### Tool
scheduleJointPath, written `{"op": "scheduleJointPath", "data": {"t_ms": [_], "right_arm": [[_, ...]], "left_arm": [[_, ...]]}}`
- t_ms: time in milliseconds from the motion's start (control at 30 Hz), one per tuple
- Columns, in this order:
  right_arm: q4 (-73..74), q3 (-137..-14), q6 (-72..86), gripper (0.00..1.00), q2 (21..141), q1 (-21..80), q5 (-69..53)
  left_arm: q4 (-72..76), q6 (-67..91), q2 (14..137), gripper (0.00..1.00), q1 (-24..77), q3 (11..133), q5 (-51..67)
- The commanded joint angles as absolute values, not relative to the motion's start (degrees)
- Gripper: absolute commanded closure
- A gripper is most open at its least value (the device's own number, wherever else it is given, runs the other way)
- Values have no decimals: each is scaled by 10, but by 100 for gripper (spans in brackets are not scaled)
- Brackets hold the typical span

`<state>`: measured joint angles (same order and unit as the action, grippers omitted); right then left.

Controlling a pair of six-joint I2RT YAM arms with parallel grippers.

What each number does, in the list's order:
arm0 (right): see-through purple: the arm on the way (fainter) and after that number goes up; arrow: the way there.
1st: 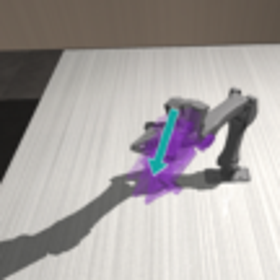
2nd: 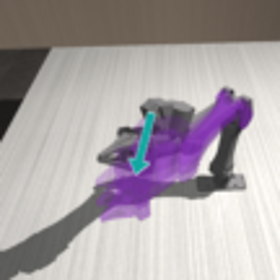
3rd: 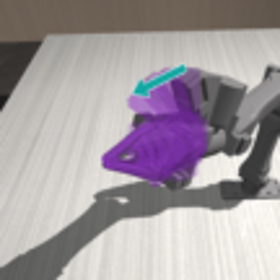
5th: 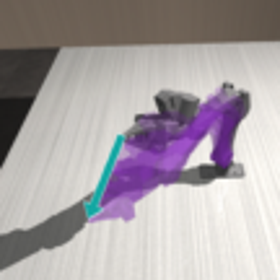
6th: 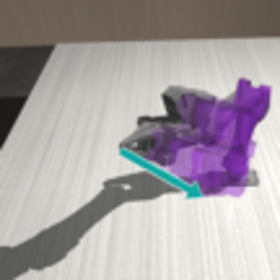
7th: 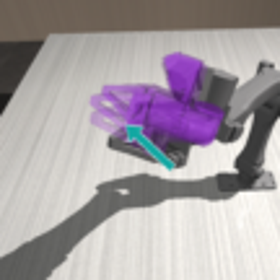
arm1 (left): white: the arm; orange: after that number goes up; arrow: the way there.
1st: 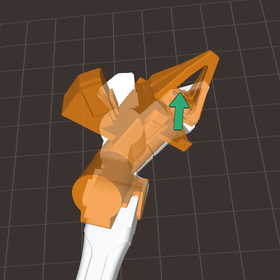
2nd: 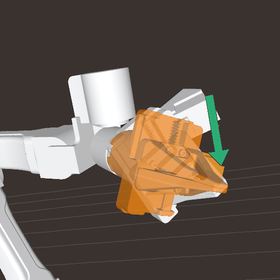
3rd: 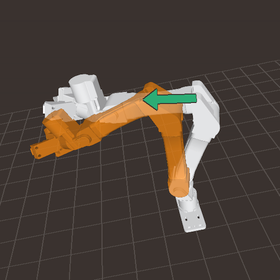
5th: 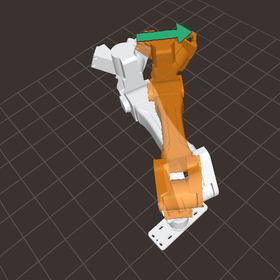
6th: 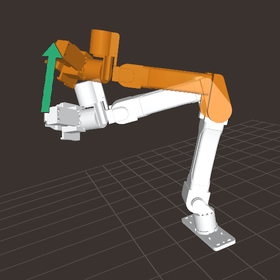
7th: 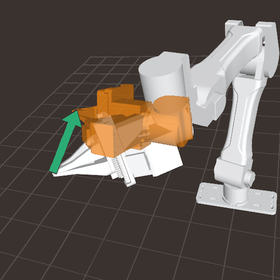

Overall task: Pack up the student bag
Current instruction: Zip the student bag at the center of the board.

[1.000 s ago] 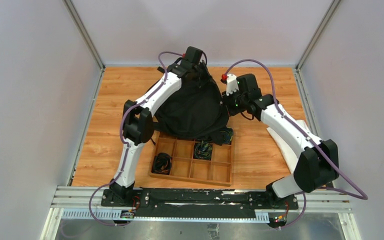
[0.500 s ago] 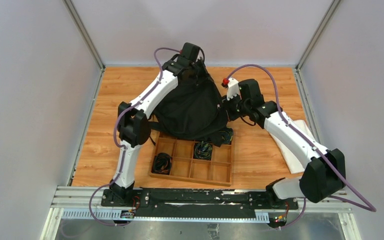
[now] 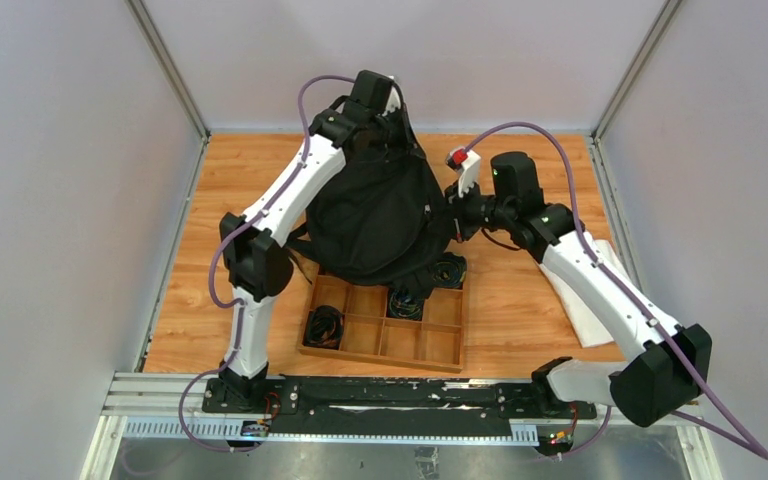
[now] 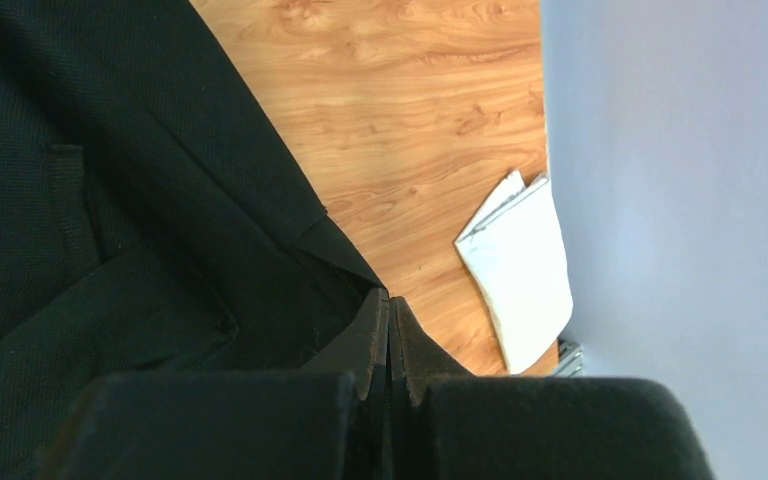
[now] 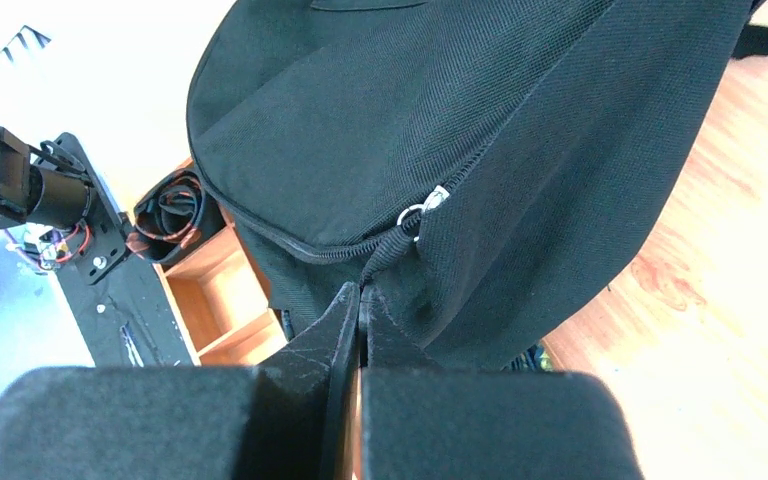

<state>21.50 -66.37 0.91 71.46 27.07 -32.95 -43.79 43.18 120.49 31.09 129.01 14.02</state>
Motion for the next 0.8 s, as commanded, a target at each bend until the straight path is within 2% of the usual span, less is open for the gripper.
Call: {"op": "scheduleJointPath", "data": {"t_ms": [0, 33, 100, 200, 233, 300, 333, 400, 467, 600, 667, 700, 767], "right_arm": [[269, -635, 47, 100, 713, 288, -358], [268, -623, 56, 100, 709, 288, -347], [266, -594, 75, 100, 701, 288, -320], [271, -570, 86, 100, 686, 288, -275], [276, -565, 85, 96, 681, 288, -261], [292, -567, 73, 68, 666, 289, -239], [298, -571, 67, 58, 657, 292, -225], [303, -583, 48, 47, 638, 305, -186], [305, -599, 32, 40, 628, 324, -150], [300, -627, 33, 33, 634, 334, -81], [288, -641, 51, 21, 648, 326, -19], [287, -654, 59, 15, 664, 311, -14], [293, -694, 71, 14, 715, 269, -57]], "left_arm": [[-374, 394, 1196, 100, 311, 1312, 149], [-374, 392, 1199, 99, 314, 1307, 154], [-374, 390, 1198, 79, 317, 1295, 160], [-376, 374, 1175, 55, 321, 1288, 154], [-381, 365, 1162, 46, 321, 1285, 143], [-399, 345, 1131, 35, 321, 1281, 108], [-407, 335, 1113, 33, 321, 1276, 91], [-416, 318, 1069, 32, 320, 1247, 53], [-416, 307, 1011, 32, 316, 1192, 20], [-419, 288, 893, 30, 291, 1044, -28], [-422, 290, 839, 26, 263, 966, -40], [-422, 294, 814, 26, 239, 918, -38], [-417, 300, 775, 25, 196, 856, -19]]}}
